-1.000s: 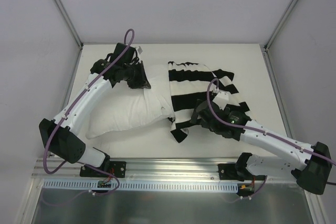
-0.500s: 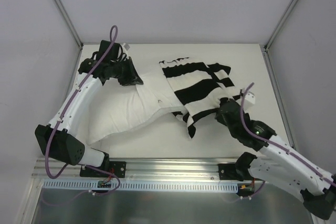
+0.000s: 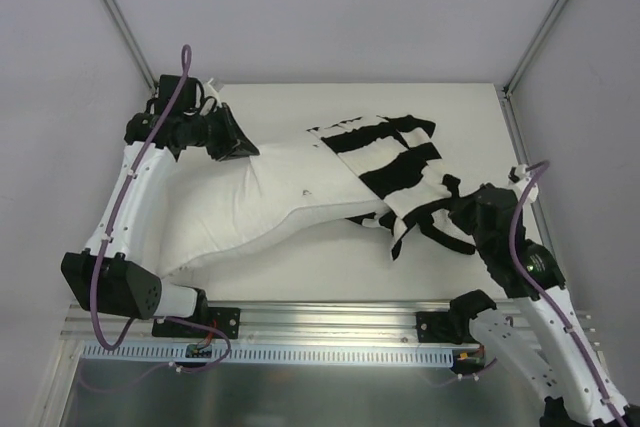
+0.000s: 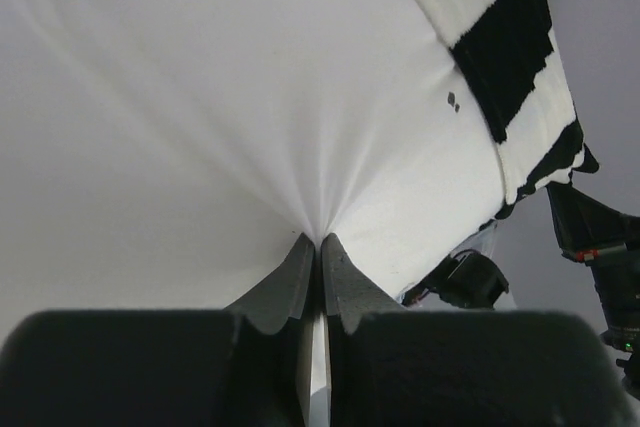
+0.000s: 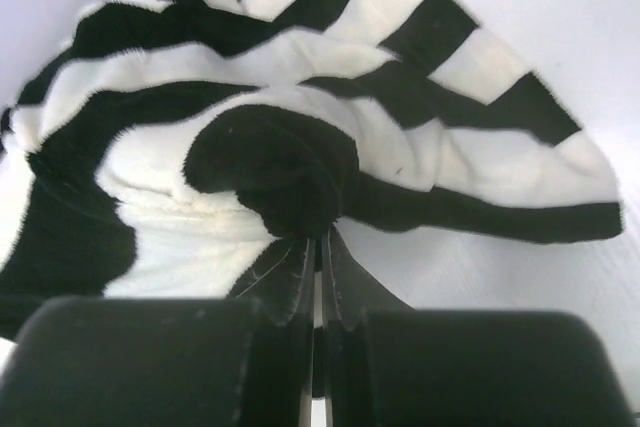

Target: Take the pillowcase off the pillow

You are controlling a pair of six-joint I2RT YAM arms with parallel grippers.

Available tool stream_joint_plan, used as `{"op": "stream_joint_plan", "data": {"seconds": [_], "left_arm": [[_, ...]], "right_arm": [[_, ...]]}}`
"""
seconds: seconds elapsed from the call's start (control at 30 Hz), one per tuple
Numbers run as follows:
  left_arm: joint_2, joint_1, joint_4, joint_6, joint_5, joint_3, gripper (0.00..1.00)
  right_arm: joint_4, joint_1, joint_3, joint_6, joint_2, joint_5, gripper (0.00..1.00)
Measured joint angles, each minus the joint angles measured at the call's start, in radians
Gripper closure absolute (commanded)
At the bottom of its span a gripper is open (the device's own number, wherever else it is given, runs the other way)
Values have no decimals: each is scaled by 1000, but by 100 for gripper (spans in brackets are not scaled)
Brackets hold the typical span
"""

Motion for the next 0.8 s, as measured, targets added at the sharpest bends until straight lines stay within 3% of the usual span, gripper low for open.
{"op": "stream_joint_plan", "data": {"seconds": [0.27, 0.6, 0.63, 0.67, 0.7, 0.73, 0.8], "left_arm": [[-36, 203, 39, 22, 6, 45, 100], [-42, 201, 48, 34, 27, 50, 99], [-42, 200, 48, 43, 27, 45, 76], [-42, 199, 46, 61, 23, 37, 58], [-42, 195, 37, 72, 4, 27, 37], [-42, 192, 28, 80, -12, 10, 6], [-55, 178, 8, 80, -72, -56, 1]], "right_arm": [[-108, -447, 79, -132, 34, -128, 99], [-145, -514, -19, -192, 28, -259, 97], [-152, -514, -22, -203, 35, -275, 87], [-160, -514, -22, -214, 42, -287, 57], [-166, -515, -22, -225, 49, -294, 38], [-177, -515, -19, -240, 52, -301, 16], [-209, -515, 7, -272, 57, -313, 8]]}}
